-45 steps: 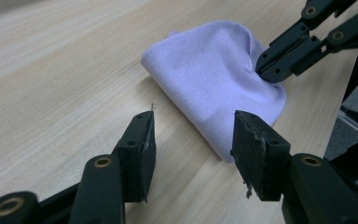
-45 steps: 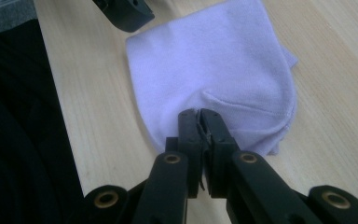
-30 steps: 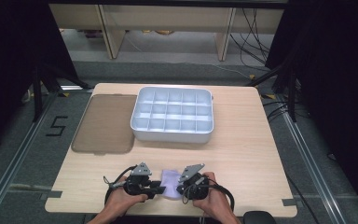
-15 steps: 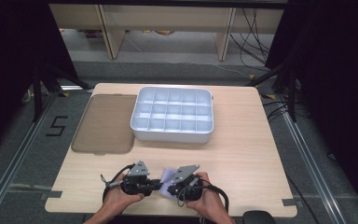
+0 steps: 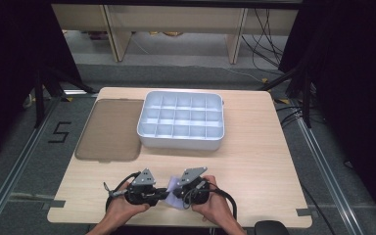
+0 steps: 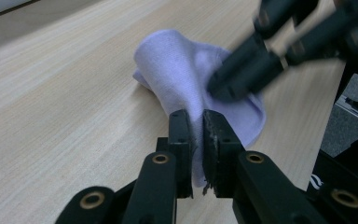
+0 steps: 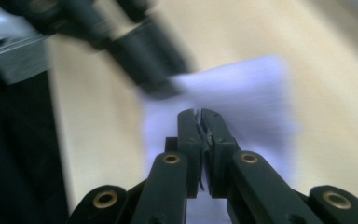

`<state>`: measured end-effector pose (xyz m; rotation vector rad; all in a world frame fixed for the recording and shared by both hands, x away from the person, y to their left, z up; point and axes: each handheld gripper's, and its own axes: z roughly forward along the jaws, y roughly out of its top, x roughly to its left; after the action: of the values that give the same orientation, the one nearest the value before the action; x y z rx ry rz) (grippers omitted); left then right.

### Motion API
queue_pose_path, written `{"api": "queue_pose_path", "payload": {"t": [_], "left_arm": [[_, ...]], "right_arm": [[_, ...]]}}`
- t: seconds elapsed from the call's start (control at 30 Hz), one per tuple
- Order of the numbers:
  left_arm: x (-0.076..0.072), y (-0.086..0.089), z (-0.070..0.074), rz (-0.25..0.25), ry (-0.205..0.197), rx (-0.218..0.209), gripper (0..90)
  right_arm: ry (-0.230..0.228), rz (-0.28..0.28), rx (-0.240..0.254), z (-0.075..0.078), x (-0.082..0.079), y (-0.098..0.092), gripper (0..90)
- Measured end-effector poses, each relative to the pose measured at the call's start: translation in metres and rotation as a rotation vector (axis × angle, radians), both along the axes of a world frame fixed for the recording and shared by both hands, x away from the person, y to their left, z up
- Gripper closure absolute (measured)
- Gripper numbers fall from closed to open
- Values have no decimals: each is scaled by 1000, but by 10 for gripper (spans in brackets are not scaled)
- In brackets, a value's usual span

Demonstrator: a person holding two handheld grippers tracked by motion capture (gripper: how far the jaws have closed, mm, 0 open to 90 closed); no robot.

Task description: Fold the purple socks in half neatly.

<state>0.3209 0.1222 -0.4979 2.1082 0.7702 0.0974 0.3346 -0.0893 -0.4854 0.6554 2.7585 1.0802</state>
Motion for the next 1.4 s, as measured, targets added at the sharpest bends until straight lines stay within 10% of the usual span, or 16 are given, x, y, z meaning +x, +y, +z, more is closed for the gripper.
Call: {"api": "queue_pose_path", "payload": {"t": [0.4, 0.77, 1.03, 1.4], "left_arm": [[1, -3, 0, -21, -22, 26, 816], [-1, -2, 1, -1, -13, 11, 812], [-2, -3, 3, -17, -33, 11, 809], [-7, -24, 9, -66, -73, -5, 810]], "right_arm": [[-39, -83, -65, -14, 41, -7, 893], [-56, -117, 33, 15, 22, -35, 884], [54, -57, -55, -5, 10, -31, 884], [54, -57, -50, -9, 12, -27, 885]]}}
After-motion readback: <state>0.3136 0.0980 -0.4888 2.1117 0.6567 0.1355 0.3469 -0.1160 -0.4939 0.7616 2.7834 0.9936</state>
